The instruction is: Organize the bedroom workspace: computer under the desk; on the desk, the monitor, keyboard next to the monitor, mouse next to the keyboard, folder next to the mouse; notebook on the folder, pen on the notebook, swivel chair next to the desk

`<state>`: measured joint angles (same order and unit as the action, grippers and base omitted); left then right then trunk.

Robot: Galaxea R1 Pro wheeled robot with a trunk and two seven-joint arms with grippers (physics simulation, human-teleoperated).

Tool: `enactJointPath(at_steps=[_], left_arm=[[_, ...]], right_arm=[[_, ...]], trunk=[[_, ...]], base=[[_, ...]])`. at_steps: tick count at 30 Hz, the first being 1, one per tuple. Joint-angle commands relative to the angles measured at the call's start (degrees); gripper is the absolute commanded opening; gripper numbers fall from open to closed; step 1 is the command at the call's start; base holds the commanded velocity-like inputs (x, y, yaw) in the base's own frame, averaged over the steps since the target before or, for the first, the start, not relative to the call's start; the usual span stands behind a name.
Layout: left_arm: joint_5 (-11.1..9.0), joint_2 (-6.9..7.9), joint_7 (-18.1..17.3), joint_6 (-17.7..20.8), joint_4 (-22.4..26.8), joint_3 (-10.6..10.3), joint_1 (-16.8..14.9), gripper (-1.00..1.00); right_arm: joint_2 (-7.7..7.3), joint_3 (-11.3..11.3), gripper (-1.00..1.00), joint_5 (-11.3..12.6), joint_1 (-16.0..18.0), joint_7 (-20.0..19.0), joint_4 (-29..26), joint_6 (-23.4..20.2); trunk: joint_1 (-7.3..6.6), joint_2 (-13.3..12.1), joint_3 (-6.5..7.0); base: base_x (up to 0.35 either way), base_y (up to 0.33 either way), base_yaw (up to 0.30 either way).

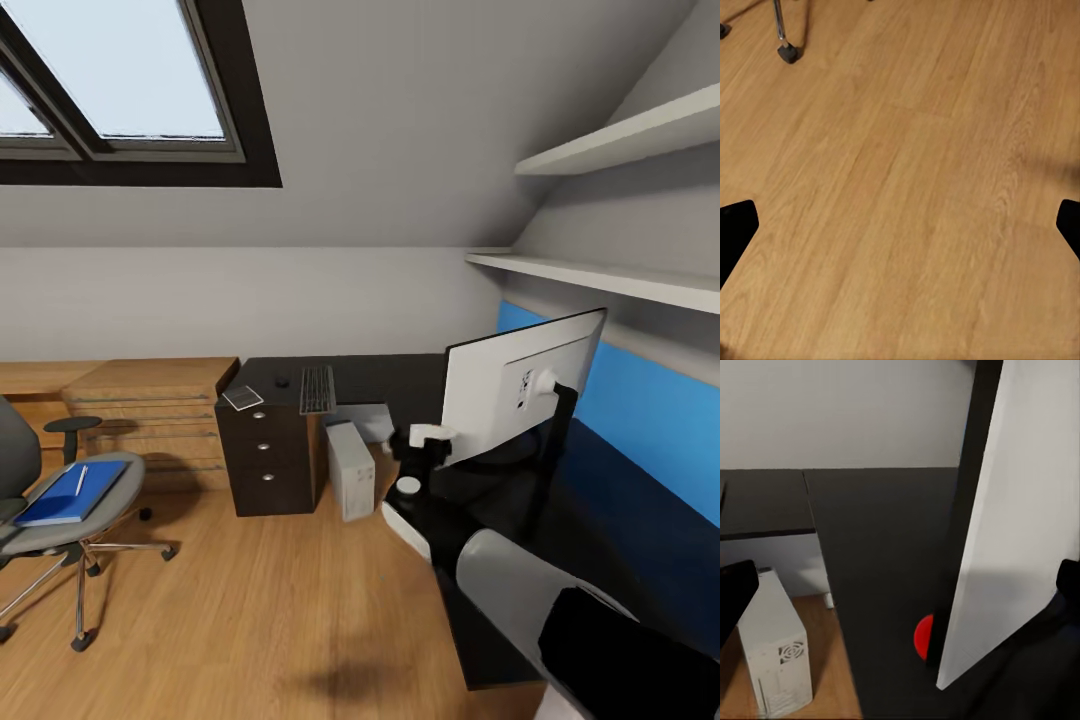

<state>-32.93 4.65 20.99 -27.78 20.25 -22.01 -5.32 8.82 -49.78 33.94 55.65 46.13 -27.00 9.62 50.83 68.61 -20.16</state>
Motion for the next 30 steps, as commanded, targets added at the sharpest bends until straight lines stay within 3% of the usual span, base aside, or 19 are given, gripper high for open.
enactJointPath(at_steps=[1,3,4,7,8,11,22,30], left_arm=[[-0.25,0.06,0.46,-0.11,0.05,-0.49,-0.04,1.00],[-0.27,0.08,0.46,-0.14,0.05,-0.49,-0.04,1.00],[-0.33,0.09,0.52,-0.31,0.05,-0.46,-0.04,1.00],[-0.42,0.09,0.54,-0.39,0.05,-0.40,-0.04,1.00],[-0.48,0.09,0.54,-0.48,0.05,-0.34,-0.04,1.00],[-0.47,0.09,0.54,-0.60,0.05,-0.32,-0.04,1.00],[-0.50,0.09,0.54,-0.70,0.05,-0.20,-0.04,1.00],[-0.40,0.09,0.54,-0.77,0.05,-0.23,-0.04,1.00]], right_arm=[[-0.04,0.54,1.00,0.62,0.38,-1.04,0.90,0.17],[-0.08,3.39,1.00,0.65,1.00,-4.98,3.64,-0.27],[-0.68,8.42,1.00,0.68,3.53,-10.69,10.03,-0.66],[-1.42,9.51,1.00,0.72,4.28,-11.53,11.45,-0.71],[-1.91,11.34,1.00,0.82,4.55,-11.83,12.09,-0.65],[-2.10,13.10,1.00,0.79,4.62,-11.95,12.31,-0.52],[-3.93,13.81,1.00,0.79,4.56,-11.88,12.33,0.58],[-4.07,13.73,1.00,0.77,4.47,-11.77,12.32,3.07]], trunk=[[0.00,0.05,-0.07],[0.00,0.05,-0.07],[0.00,0.05,-0.07],[0.00,0.05,-0.07],[0.00,0.05,-0.07],[0.00,0.05,-0.07],[0.00,0.05,-0.07],[0.00,0.05,-0.07]], base=[[0.000,0.000,0.000],[0.000,0.000,0.000],[0.000,0.000,0.000],[0.000,0.000,0.000],[0.000,0.000,0.000],[0.000,0.000,0.000],[0.000,0.000,0.000],[0.000,0.000,0.000]])
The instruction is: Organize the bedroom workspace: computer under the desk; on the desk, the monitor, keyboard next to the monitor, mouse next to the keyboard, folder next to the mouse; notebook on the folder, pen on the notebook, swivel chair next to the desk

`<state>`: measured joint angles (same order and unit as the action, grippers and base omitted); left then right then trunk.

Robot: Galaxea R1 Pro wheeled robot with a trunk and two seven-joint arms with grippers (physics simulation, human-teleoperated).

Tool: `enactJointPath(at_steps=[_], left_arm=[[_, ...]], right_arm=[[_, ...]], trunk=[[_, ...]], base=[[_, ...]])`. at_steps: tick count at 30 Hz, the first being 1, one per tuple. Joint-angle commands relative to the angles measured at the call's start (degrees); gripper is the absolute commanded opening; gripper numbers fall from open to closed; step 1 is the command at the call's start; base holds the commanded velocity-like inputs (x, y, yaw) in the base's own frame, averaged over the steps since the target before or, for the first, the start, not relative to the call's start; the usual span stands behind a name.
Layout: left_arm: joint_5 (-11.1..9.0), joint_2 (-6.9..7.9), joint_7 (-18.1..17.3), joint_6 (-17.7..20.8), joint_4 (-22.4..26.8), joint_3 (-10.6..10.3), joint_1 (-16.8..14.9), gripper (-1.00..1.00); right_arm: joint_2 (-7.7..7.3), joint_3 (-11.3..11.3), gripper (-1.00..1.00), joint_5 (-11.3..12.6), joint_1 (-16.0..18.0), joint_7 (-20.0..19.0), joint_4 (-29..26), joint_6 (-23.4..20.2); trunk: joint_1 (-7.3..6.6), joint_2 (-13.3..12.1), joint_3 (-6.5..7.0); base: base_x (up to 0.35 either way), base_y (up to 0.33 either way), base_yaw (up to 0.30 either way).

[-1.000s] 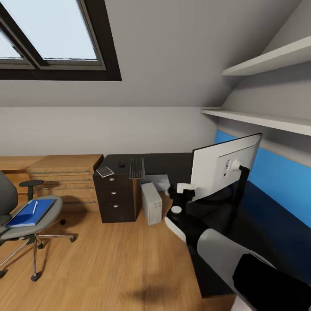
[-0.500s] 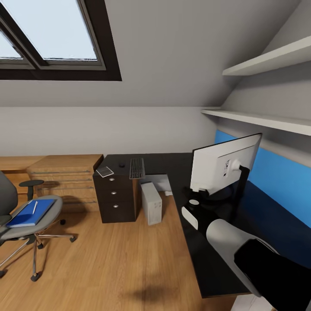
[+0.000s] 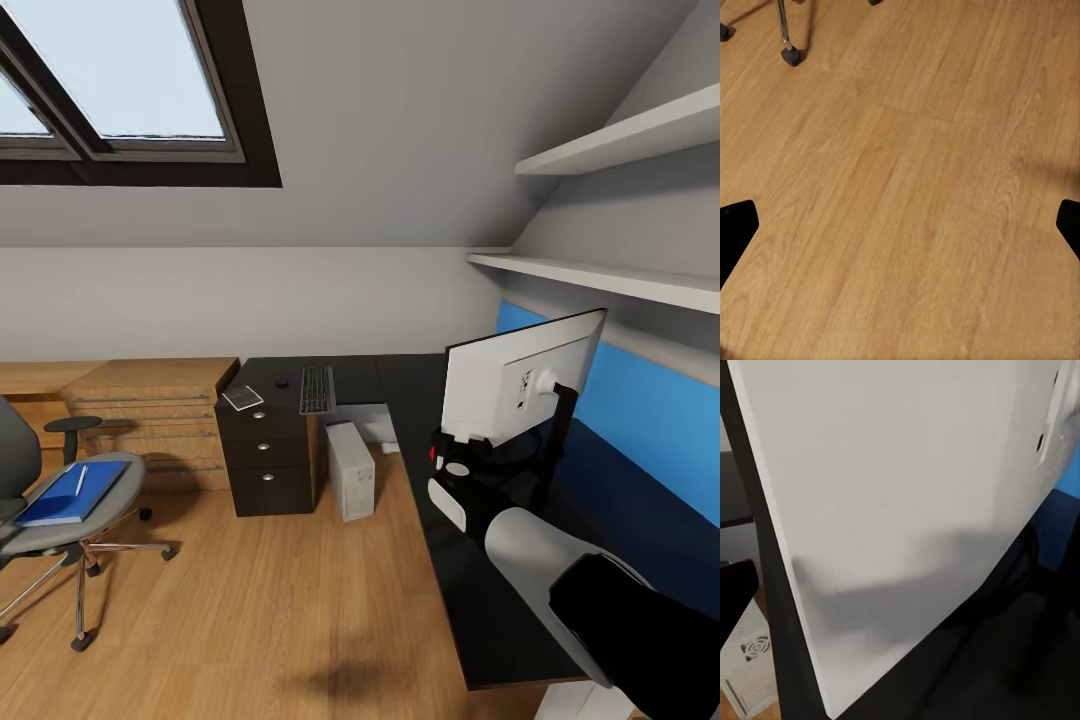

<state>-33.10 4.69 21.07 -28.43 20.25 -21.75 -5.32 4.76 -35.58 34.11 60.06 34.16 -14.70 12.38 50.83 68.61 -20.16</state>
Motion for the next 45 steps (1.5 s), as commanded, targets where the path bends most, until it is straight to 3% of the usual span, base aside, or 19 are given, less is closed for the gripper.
enactJointPath(at_steps=[1,20,41,45], left_arm=[[-0.24,0.05,0.46,-0.13,0.05,-0.49,-0.04,1.00],[-0.21,-0.02,0.44,0.03,0.05,-0.67,-0.04,1.00],[-0.21,-0.03,0.38,0.07,0.05,-0.67,-0.04,1.00],[-0.15,-0.02,0.43,-0.05,0.05,-0.61,-0.04,1.00]], right_arm=[[-0.01,-0.49,1.00,0.61,0.05,0.20,0.02,0.36],[-0.01,-0.60,1.00,0.10,-0.20,0.27,-0.31,3.26],[0.10,-0.63,1.00,-0.17,-0.29,0.11,-0.34,3.44],[0.08,-0.63,1.00,-0.16,-0.29,0.11,-0.27,3.44]], trunk=[[0.00,0.04,-0.07],[-4.17,-7.58,3.34],[-8.78,-16.00,7.11],[-8.78,-16.00,7.11]], base=[[0.000,0.000,0.000],[0.000,0.000,0.000],[0.000,0.000,0.000],[0.000,0.000,0.000]])
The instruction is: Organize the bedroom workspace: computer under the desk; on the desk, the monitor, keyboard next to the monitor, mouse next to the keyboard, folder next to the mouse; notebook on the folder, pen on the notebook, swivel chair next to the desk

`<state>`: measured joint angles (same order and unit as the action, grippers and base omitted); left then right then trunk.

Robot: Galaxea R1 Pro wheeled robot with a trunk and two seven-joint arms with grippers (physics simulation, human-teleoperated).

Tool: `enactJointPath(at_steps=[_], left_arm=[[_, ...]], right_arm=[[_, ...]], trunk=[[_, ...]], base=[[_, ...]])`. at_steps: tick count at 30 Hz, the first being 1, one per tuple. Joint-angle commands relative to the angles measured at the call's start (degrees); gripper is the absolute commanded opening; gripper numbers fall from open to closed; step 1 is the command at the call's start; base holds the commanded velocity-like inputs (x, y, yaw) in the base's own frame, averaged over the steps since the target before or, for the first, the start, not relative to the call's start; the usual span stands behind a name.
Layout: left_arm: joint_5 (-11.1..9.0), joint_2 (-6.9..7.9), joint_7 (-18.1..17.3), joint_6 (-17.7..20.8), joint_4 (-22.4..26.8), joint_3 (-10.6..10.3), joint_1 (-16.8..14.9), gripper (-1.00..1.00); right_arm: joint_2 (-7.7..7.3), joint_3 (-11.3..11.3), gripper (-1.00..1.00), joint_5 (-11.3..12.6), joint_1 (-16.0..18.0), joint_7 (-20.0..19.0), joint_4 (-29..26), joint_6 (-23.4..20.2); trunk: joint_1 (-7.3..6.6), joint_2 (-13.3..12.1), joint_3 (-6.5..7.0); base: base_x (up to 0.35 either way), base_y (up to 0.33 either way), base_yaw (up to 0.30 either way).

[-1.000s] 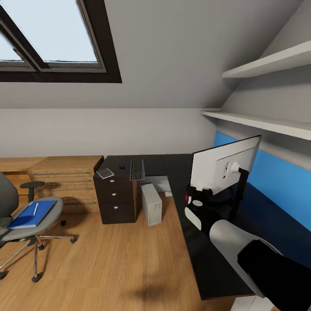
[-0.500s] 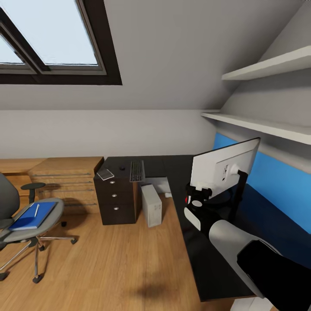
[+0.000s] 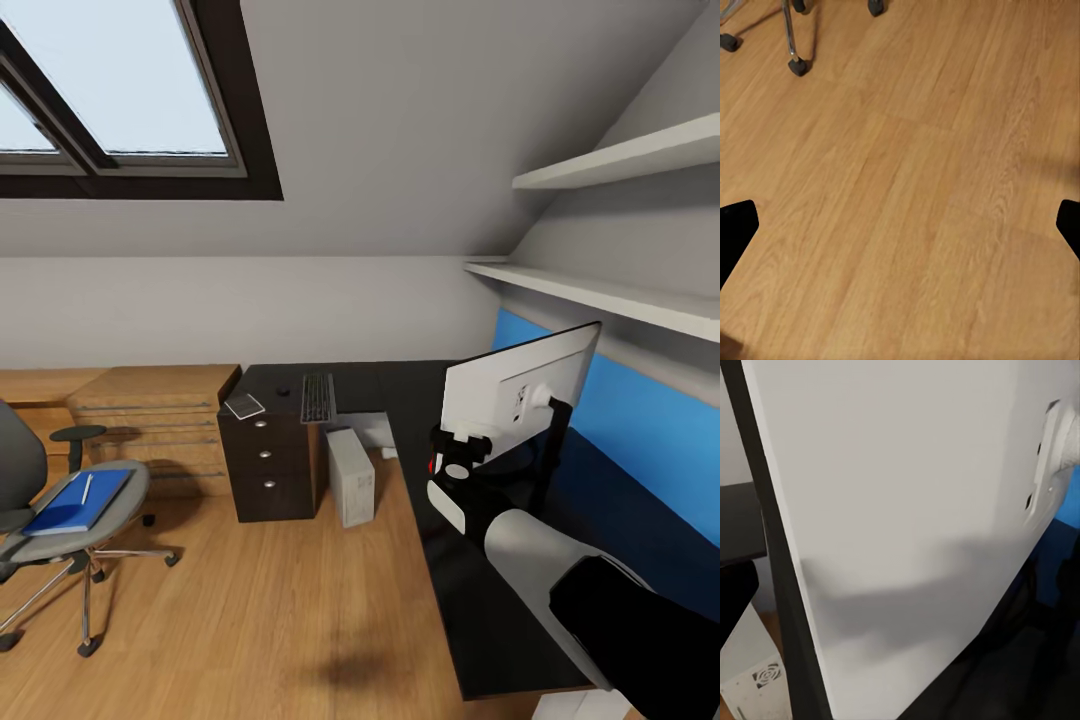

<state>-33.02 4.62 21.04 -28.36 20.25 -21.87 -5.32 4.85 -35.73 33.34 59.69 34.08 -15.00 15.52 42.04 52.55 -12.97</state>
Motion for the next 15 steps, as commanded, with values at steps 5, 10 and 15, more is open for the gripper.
enactJointPath(at_steps=[5,10,15], left_arm=[[-0.24,0.09,0.48,-0.19,0.05,-0.49,-0.04,1.00],[-0.16,0.08,0.49,-0.20,0.05,-0.46,-0.04,1.00],[-0.09,0.10,0.50,-0.20,0.05,-0.45,-0.04,1.00]], right_arm=[[-0.10,-0.47,1.00,0.66,0.08,0.20,0.05,0.30],[-0.18,-0.48,1.00,0.67,0.09,0.20,0.03,0.30],[-0.12,-0.48,1.00,0.67,0.08,0.12,-0.17,0.30]], trunk=[[0.01,0.06,-0.08],[0.01,0.06,-0.08],[0.01,0.06,-0.08]], base=[[0.014,0.003,0.000],[0.189,0.047,0.000],[0.063,0.013,0.000]])
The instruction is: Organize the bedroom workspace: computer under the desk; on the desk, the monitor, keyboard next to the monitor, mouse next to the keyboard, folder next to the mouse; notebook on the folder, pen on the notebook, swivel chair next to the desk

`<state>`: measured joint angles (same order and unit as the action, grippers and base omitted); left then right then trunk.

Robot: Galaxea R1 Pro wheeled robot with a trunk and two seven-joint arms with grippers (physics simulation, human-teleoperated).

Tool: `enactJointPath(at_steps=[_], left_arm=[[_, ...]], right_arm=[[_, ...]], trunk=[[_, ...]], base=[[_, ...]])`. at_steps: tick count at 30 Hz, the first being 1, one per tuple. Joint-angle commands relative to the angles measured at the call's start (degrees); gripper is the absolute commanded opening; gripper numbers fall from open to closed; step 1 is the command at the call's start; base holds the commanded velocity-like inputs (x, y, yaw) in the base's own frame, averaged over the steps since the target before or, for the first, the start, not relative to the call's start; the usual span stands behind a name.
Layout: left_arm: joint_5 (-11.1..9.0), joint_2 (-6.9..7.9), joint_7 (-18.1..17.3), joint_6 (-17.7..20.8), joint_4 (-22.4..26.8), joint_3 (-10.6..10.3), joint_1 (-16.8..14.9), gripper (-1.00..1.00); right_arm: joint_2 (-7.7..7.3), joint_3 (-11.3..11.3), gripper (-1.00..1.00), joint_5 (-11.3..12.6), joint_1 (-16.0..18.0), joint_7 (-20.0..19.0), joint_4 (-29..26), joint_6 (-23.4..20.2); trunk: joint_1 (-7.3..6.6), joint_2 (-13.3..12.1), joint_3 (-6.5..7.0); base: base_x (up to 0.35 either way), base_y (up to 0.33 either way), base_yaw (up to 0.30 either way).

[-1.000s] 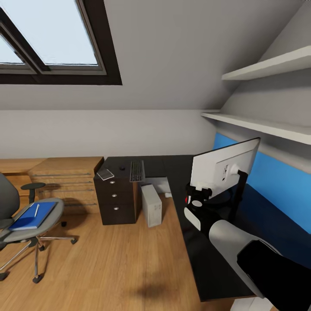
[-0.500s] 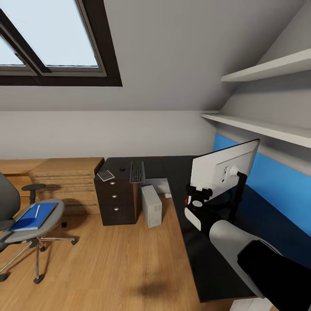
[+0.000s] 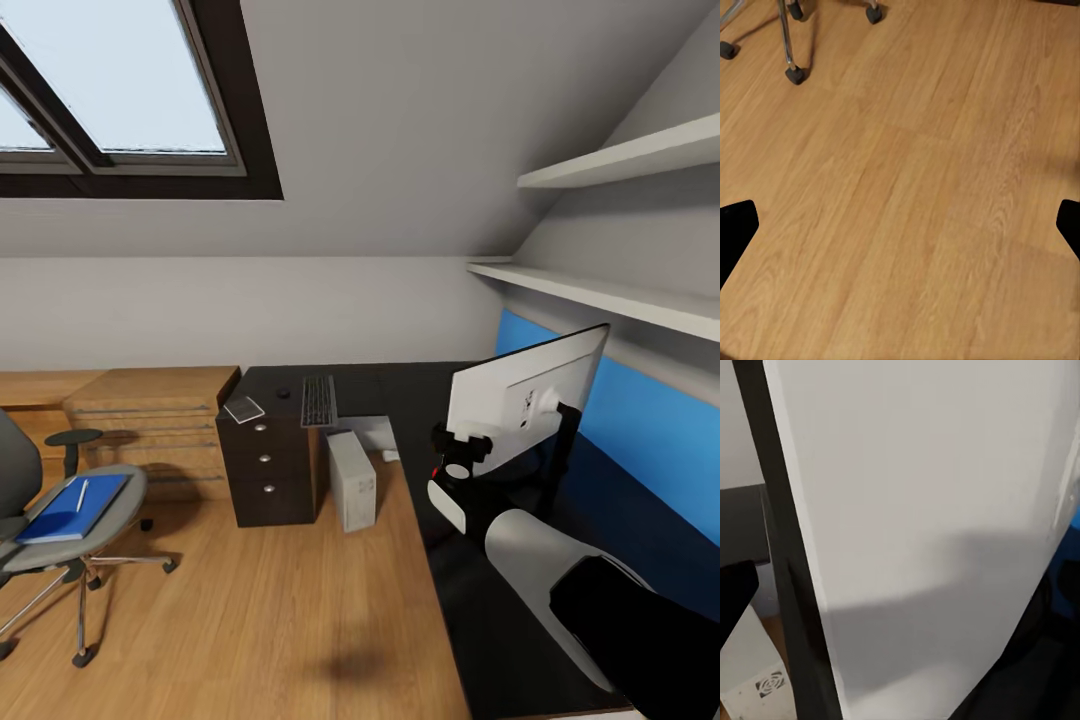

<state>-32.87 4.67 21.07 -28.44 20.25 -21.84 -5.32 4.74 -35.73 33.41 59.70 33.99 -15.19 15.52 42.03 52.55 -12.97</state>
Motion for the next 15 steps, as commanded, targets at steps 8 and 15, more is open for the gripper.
enactJointPath(at_steps=[8,15], left_arm=[[-0.16,0.06,0.46,-0.19,0.05,-0.41,-0.04,1.00],[-0.36,0.07,0.50,-0.27,0.05,-0.36,-0.04,1.00]], right_arm=[[0.08,-0.48,1.00,0.52,0.06,0.43,0.04,0.30],[-0.14,-0.26,1.00,0.78,0.06,0.58,0.35,0.30]], trunk=[[0.01,0.06,-0.08],[0.01,0.06,-0.08]], base=[[0.071,0.015,0.000],[0.024,0.003,0.000]])
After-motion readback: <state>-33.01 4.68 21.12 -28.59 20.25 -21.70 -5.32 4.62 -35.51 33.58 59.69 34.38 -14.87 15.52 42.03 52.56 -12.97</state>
